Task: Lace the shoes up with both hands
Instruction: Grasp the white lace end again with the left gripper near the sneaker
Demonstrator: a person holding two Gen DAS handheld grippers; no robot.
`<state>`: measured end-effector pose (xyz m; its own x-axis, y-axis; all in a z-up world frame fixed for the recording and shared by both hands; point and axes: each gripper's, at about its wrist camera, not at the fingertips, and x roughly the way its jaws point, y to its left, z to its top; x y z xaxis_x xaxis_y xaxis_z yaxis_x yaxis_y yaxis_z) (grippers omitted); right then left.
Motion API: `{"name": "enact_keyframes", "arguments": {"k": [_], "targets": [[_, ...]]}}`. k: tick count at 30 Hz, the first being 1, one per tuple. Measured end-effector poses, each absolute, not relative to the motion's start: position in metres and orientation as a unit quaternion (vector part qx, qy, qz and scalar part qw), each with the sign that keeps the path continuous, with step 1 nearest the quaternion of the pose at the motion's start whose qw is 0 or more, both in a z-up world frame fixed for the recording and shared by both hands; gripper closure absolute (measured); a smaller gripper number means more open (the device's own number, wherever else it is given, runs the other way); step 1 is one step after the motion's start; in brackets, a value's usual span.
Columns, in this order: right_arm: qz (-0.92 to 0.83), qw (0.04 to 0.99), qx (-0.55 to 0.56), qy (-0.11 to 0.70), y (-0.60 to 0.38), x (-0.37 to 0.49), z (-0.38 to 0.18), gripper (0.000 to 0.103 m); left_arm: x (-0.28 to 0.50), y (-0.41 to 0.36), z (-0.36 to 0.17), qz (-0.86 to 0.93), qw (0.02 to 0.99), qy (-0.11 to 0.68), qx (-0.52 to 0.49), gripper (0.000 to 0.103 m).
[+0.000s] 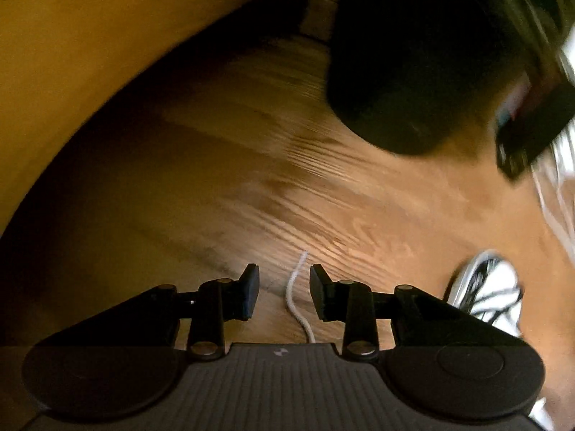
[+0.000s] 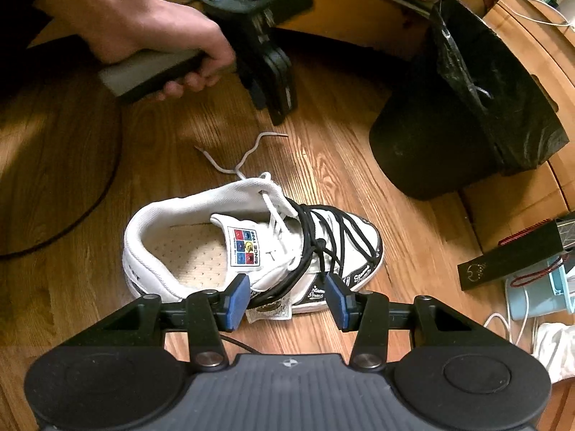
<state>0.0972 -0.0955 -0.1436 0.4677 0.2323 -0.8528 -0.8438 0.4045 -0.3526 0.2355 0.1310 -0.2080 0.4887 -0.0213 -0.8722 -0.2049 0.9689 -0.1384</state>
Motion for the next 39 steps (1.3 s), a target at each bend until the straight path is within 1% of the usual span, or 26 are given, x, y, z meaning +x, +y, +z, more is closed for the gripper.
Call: {"name": "enact_keyframes", "arguments": {"k": [2, 5, 6, 8, 10, 23, 24, 25, 27, 29, 33, 36, 39], "targets": [[0.358, 0.751, -0.411, 0.372, -0.096, 0.096, -0.142, 0.053, 0.242, 0.125, -0.212, 0.029, 0.855, 0.512, -0.081, 0.069], [0.360, 0.752, -0.408, 0.371, -0.097, 0.095, -0.139, 0.053, 0.245, 0.125, -0.215, 0.020, 0.852, 0.517, -0.079, 0.070], [0.360, 0.753, -0.407, 0.372, -0.097, 0.095, -0.138, 0.053, 0.245, 0.125, -0.217, 0.017, 0.851, 0.519, -0.080, 0.072], [0.360, 0.753, -0.407, 0.373, -0.098, 0.095, -0.138, 0.053, 0.246, 0.127, -0.219, 0.008, 0.848, 0.523, -0.087, 0.077], [0.360, 0.750, -0.409, 0.376, -0.098, 0.095, -0.139, 0.053, 0.244, 0.128, -0.218, 0.006, 0.841, 0.533, -0.095, 0.087], [0.370, 0.738, -0.419, 0.377, -0.094, 0.092, -0.144, 0.053, 0.256, 0.120, -0.231, 0.004, 0.837, 0.543, -0.066, 0.087], [0.371, 0.737, -0.420, 0.377, -0.094, 0.091, -0.144, 0.053, 0.255, 0.121, -0.232, 0.003, 0.836, 0.544, -0.070, 0.092], [0.373, 0.736, -0.418, 0.380, -0.094, 0.091, -0.143, 0.053, 0.256, 0.122, -0.232, 0.001, 0.834, 0.547, -0.077, 0.098], [0.377, 0.735, -0.413, 0.384, -0.094, 0.091, -0.143, 0.053, 0.254, 0.120, -0.232, -0.007, 0.832, 0.549, -0.083, 0.099], [0.376, 0.734, -0.415, 0.383, -0.094, 0.091, -0.143, 0.053, 0.251, 0.115, -0.228, -0.008, 0.836, 0.546, -0.058, 0.099], [0.376, 0.735, -0.413, 0.385, -0.094, 0.093, -0.144, 0.053, 0.252, 0.113, -0.211, -0.013, 0.844, 0.533, -0.061, 0.099], [0.377, 0.736, -0.411, 0.384, -0.094, 0.095, -0.143, 0.053, 0.255, 0.113, -0.186, -0.025, 0.860, 0.504, -0.068, 0.099], [0.376, 0.740, -0.398, 0.391, -0.096, 0.100, -0.142, 0.053, 0.257, 0.105, -0.159, -0.076, 0.866, 0.492, -0.054, 0.099]]}}
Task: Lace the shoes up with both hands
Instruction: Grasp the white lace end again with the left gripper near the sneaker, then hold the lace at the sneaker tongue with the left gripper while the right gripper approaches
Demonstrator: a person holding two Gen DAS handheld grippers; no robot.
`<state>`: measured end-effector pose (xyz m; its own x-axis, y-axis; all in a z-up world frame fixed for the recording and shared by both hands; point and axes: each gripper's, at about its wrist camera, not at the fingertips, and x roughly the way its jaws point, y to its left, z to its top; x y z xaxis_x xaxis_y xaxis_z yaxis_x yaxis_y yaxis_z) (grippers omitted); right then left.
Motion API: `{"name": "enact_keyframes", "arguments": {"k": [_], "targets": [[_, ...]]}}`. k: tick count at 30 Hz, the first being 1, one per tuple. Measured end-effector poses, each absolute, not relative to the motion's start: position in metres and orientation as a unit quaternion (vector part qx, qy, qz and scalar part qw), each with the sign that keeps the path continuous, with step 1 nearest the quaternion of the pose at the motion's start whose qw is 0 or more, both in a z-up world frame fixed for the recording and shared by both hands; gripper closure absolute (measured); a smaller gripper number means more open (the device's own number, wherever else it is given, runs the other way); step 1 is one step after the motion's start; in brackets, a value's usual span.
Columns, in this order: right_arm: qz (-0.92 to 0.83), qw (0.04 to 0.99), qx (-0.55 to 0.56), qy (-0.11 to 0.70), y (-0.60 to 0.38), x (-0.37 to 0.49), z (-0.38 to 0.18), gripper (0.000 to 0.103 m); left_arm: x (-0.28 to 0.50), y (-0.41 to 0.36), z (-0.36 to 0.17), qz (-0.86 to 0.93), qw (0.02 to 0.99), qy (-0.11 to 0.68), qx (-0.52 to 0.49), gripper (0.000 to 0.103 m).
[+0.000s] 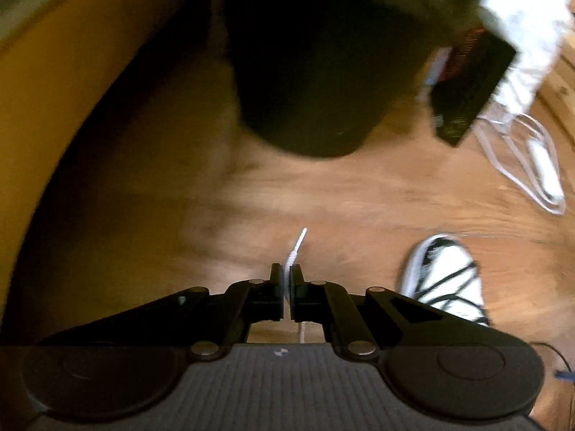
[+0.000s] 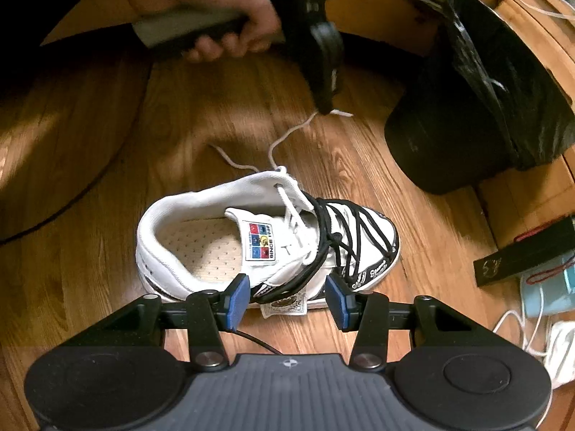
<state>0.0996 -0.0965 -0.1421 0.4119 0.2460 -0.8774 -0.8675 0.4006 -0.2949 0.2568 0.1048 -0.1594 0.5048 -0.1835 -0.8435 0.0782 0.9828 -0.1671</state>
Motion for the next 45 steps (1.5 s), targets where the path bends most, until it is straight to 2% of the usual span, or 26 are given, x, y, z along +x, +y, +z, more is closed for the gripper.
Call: {"name": "enact_keyframes", "arguments": {"k": [8, 14, 21, 28, 33, 38, 45], "targets": [[0.363, 0.752, -0.376, 0.403, -0.104, 0.109, -0.143, 0.053, 0.236, 0.072, -0.084, -0.216, 0.873, 0.437, 0.023, 0.099], [0.360, 0.759, -0.360, 0.406, -0.098, 0.110, -0.141, 0.053, 0.197, 0.035, -0.059, -0.292, 0.852, 0.403, 0.161, 0.099], [0.347, 0.764, -0.333, 0.430, -0.091, 0.110, -0.149, 0.053, 0.157, 0.014, -0.058, -0.338, 0.821, 0.384, 0.254, 0.099], [0.334, 0.768, -0.295, 0.460, -0.096, 0.120, -0.156, 0.054, 0.120, -0.014, -0.086, -0.372, 0.762, 0.383, 0.367, 0.099], [0.322, 0.774, -0.238, 0.490, -0.107, 0.131, -0.157, 0.054, 0.113, -0.029, -0.106, -0.377, 0.745, 0.390, 0.389, 0.099], [0.316, 0.778, -0.223, 0.495, -0.112, 0.132, -0.156, 0.054, 0.109, -0.039, -0.119, -0.385, 0.731, 0.379, 0.417, 0.099], [0.313, 0.780, -0.227, 0.492, -0.118, 0.130, -0.154, 0.054, 0.114, -0.040, -0.129, -0.385, 0.731, 0.392, 0.404, 0.099]]}}
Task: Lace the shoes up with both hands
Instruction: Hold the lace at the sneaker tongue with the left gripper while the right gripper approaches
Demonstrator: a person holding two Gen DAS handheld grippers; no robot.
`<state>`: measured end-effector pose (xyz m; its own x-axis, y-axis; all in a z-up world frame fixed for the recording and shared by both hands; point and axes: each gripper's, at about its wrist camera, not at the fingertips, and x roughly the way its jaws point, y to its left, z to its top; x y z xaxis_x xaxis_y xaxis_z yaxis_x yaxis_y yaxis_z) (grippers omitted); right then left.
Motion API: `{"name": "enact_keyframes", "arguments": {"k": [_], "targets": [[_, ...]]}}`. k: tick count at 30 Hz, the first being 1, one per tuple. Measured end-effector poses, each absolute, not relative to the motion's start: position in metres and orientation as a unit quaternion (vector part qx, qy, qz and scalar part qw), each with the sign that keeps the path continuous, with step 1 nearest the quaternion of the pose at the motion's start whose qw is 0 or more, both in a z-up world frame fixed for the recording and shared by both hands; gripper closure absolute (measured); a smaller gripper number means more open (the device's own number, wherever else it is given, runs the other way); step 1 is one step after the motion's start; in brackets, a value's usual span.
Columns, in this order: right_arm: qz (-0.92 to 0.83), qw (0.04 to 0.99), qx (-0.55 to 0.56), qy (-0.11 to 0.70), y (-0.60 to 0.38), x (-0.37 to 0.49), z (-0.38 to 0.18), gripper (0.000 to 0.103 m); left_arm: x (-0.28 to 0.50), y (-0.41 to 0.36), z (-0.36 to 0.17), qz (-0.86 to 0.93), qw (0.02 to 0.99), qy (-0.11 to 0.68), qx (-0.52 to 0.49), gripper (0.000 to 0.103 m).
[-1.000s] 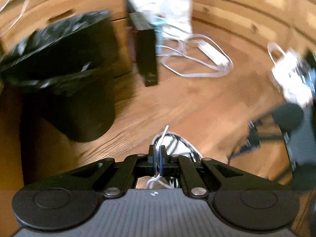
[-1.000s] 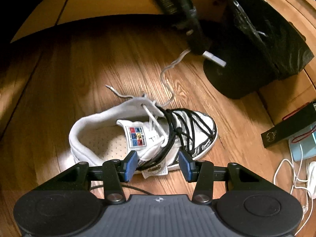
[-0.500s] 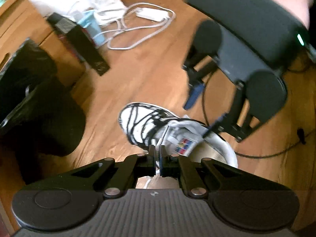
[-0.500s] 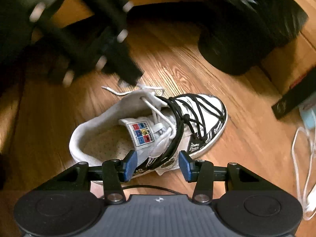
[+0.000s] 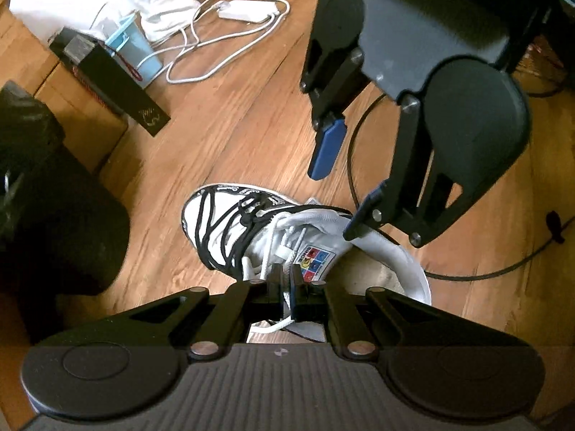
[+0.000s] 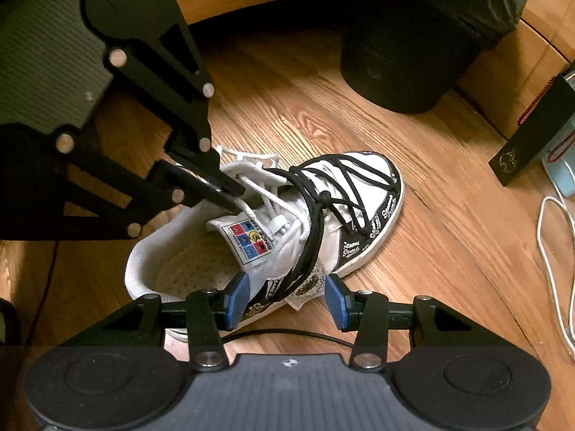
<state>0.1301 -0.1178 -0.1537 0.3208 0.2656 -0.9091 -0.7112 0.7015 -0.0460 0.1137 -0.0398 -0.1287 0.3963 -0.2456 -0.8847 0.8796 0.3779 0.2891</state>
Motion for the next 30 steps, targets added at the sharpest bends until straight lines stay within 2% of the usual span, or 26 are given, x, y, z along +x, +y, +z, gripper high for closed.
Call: {"name": "enact_keyframes", "arguments": {"k": [8, 14, 25, 30], "targets": [[0.299, 0.795, -0.193, 0.491, -0.119, 0.133, -0.148, 0.054, 0.121, -0.039, -0.134, -0.382, 0.741, 0.403, 0.377, 0.099], [0.295, 0.797, -0.196, 0.490, -0.113, 0.133, -0.150, 0.063, 0.122, -0.038, -0.136, -0.384, 0.750, 0.410, 0.351, 0.099], [0.291, 0.794, -0.199, 0.495, -0.115, 0.132, -0.150, 0.063, 0.126, -0.041, -0.145, -0.388, 0.759, 0.421, 0.310, 0.100], [0.290, 0.791, -0.195, 0.502, -0.117, 0.131, -0.151, 0.063, 0.124, -0.042, -0.148, -0.386, 0.756, 0.418, 0.324, 0.100]]}}
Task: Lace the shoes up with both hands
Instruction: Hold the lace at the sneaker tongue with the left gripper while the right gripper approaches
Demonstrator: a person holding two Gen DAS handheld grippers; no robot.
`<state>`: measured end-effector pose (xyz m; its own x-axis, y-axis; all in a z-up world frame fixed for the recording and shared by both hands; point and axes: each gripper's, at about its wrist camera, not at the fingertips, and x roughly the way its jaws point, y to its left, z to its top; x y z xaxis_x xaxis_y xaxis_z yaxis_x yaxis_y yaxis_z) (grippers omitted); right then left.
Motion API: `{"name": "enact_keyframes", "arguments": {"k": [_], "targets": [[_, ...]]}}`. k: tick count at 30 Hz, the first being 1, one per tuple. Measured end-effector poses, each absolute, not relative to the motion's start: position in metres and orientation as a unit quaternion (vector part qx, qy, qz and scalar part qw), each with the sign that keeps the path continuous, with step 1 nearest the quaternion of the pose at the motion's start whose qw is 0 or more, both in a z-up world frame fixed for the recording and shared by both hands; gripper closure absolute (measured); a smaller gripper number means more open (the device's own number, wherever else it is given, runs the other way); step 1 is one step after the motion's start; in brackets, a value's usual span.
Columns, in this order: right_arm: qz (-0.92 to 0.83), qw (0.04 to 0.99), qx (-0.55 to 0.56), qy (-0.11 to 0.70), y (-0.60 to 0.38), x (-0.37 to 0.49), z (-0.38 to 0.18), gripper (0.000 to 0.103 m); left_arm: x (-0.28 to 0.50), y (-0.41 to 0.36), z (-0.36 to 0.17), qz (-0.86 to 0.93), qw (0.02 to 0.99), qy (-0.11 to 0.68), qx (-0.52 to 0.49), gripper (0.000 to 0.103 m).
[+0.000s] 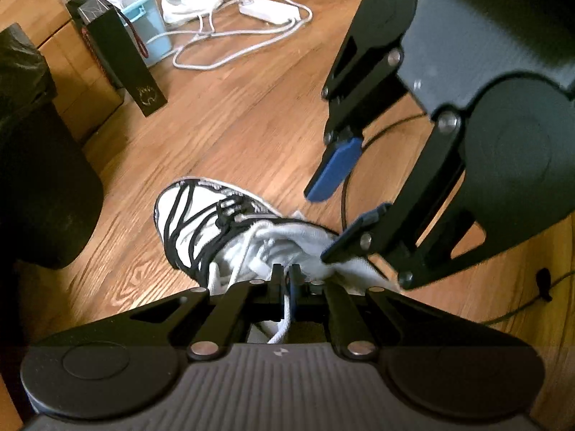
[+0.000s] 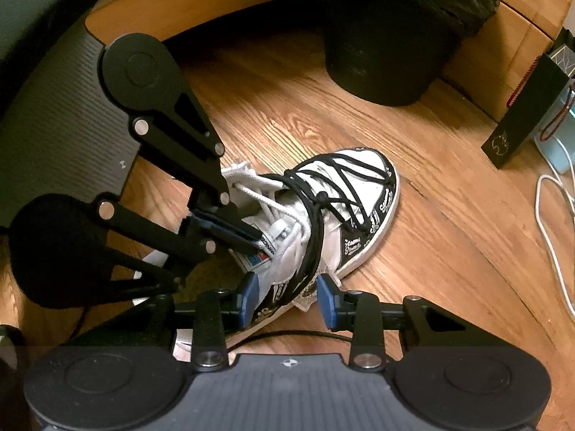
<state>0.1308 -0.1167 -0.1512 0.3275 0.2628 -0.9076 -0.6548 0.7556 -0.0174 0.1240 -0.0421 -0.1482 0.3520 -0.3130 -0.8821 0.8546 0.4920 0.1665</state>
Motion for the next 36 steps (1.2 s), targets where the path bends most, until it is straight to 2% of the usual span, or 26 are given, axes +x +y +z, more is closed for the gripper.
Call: {"name": "enact_keyframes", "arguments": {"k": [21, 28, 31, 36], "targets": [[0.302, 0.782, -0.219, 0.499, -0.114, 0.128, -0.149, 0.063, 0.130, -0.038, -0.155, -0.369, 0.751, 0.448, 0.316, 0.097], [0.308, 0.778, -0.227, 0.499, -0.112, 0.126, -0.150, 0.063, 0.141, -0.030, -0.157, -0.353, 0.758, 0.479, 0.267, 0.088], [0.311, 0.775, -0.230, 0.499, -0.112, 0.126, -0.150, 0.063, 0.147, -0.024, -0.158, -0.348, 0.760, 0.498, 0.231, 0.090], [0.309, 0.778, -0.229, 0.497, -0.112, 0.127, -0.149, 0.063, 0.151, -0.020, -0.159, -0.355, 0.756, 0.512, 0.199, 0.099]]}}
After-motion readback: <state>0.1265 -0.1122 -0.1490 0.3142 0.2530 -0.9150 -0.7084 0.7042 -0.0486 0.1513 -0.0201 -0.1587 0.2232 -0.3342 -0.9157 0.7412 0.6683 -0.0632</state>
